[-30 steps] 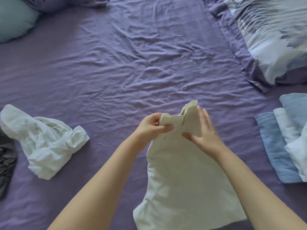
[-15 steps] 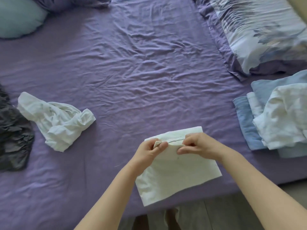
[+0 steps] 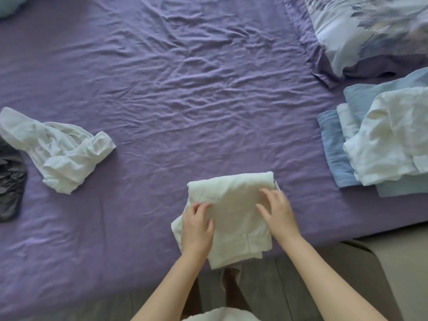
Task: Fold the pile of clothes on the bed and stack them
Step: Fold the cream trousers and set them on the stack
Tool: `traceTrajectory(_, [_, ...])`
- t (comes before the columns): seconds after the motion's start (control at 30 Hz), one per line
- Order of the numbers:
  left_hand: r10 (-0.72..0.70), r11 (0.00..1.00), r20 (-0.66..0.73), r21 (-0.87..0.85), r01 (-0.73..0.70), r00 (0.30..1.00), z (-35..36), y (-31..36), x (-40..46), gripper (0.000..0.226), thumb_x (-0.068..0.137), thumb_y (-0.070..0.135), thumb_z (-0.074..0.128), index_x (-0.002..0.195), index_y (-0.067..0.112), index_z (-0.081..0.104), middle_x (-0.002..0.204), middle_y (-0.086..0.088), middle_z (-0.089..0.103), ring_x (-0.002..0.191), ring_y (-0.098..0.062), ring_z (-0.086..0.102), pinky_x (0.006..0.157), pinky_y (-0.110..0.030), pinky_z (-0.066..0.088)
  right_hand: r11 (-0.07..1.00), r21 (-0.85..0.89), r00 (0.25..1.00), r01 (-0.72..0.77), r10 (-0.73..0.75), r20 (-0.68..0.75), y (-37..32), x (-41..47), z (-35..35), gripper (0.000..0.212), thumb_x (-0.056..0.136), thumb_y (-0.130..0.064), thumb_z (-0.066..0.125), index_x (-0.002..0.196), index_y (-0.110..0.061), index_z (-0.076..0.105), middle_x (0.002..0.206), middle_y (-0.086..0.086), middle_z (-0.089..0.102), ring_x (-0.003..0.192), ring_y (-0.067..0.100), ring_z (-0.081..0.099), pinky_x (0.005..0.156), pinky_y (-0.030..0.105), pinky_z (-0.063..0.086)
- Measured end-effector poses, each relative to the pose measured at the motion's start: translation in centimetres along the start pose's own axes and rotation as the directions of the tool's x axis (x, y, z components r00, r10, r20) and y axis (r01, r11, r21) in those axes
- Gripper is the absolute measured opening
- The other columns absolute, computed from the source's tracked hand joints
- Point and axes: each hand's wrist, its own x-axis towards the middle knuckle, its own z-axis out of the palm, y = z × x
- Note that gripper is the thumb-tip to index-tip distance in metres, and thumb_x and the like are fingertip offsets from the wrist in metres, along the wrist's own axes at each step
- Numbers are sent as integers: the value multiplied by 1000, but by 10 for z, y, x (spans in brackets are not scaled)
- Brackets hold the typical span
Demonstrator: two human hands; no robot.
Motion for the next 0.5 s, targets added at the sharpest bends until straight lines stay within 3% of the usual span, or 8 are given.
traceTrajectory(0.07, [5, 998, -20, 57, -4, 1000, -4, 8, 13, 51, 90, 24, 63, 138, 27, 46, 146, -5, 32, 134, -23, 28, 108, -34, 32, 991, 72, 984, -111, 119, -130, -4, 8, -2, 57, 89, -23, 65, 139, -12, 42, 136, 11, 43, 126, 24, 39, 102, 29, 32])
traceTrajectory(0.13, [53, 972, 70, 227, -67, 996, -3, 15, 30, 62, 94, 38, 56, 148, 34, 26, 159, -8, 4, 146, -26, 2, 117, -40, 11, 956, 229, 975, -182, 206, -85, -11, 18, -2, 67, 91, -27, 62, 147, -13, 28, 148, 11, 34, 136, 24, 32, 107, 30, 28])
traceTrajectory(0.2, [153, 872, 196, 434, -226, 968, 5, 23, 44, 66, 97, 49, 43, 151, 38, 8, 160, -6, -15, 146, -27, -16, 118, -46, -6, 902, 364, 964, -232, 263, -36, -17, 29, 1, 64, 97, -29, 52, 150, -16, 19, 153, 8, 31, 139, 24, 31, 105, 26, 27])
traceTrajectory(0.27, [223, 788, 300, 505, -353, 927, 16, 30, 53, 68, 97, 57, 29, 150, 39, -9, 155, -2, -31, 141, -26, -33, 113, -50, -18, 820, 483, 934, -308, 358, -11, -21, 40, 1, 60, 100, -27, 45, 151, -18, 16, 151, 10, 34, 137, 25, 36, 98, 23, 29])
traceTrajectory(0.33, [271, 722, 382, 527, -449, 884, 27, 32, 57, 70, 93, 64, 16, 142, 41, -29, 146, 0, -45, 131, -24, -46, 109, -52, -25, 772, 523, 898, -362, 438, -26, -23, 50, -2, 64, 97, -21, 51, 151, -18, 17, 143, 13, 44, 129, 26, 45, 94, 24, 33])
traceTrajectory(0.4, [298, 671, 425, 544, -505, 855, 34, 30, 58, 71, 85, 71, 1, 133, 41, -42, 141, 0, -51, 131, -25, -47, 107, -56, -27, 791, 535, 896, -297, 424, -129, -27, 57, -8, 69, 92, -10, 59, 149, -16, 22, 132, 12, 47, 116, 26, 52, 93, 27, 40])
traceTrajectory(0.5, [303, 657, 420, 558, -507, 856, 41, 24, 68, 76, 80, 76, -6, 134, 37, -44, 142, -1, -51, 134, -25, -44, 107, -57, -26, 848, 509, 927, -148, 299, -228, -31, 71, -9, 66, 88, 2, 59, 146, -14, 30, 132, 12, 40, 106, 19, 54, 94, 25, 43])
